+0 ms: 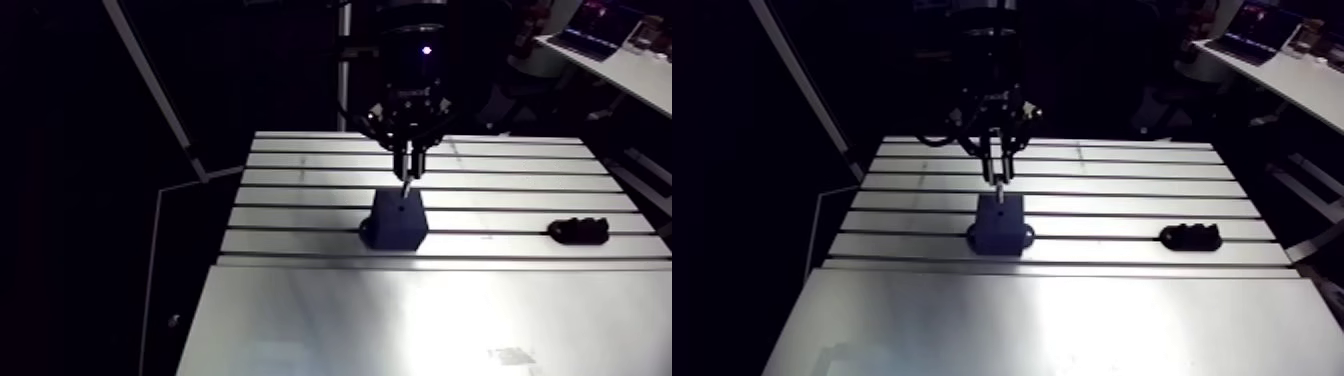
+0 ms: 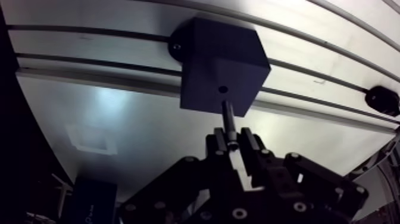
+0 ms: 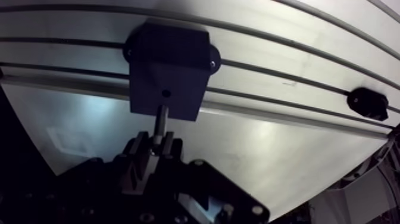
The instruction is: Pick up the M10 bolt and insert it into the hole until fully seated.
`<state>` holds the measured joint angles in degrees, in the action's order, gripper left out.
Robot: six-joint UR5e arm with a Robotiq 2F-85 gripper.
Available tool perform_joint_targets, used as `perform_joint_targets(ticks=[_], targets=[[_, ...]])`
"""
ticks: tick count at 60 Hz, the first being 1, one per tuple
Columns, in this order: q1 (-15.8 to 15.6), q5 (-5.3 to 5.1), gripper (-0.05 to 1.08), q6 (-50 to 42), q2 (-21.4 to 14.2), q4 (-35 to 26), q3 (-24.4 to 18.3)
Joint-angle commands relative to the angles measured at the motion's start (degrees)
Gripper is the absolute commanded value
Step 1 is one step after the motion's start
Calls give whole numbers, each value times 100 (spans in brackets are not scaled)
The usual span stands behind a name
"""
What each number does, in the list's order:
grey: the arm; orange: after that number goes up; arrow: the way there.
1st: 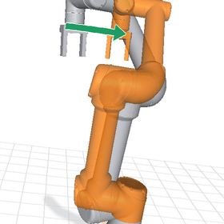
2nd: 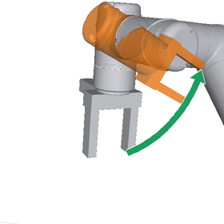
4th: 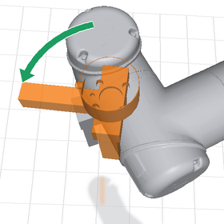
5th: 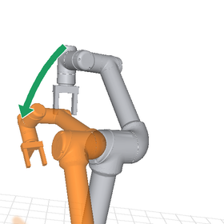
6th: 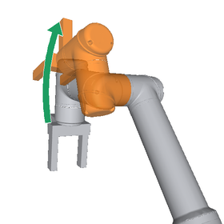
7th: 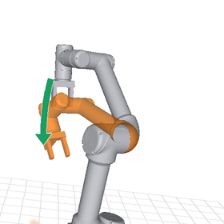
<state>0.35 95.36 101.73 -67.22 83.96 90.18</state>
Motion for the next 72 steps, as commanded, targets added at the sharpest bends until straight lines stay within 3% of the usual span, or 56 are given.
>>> perform_joint_targets(ticks=[1, 72], targets=[[1, -3, 108, 0, 47, 28, -5], [1, 13, 108, 18, 66, 37, 81]])
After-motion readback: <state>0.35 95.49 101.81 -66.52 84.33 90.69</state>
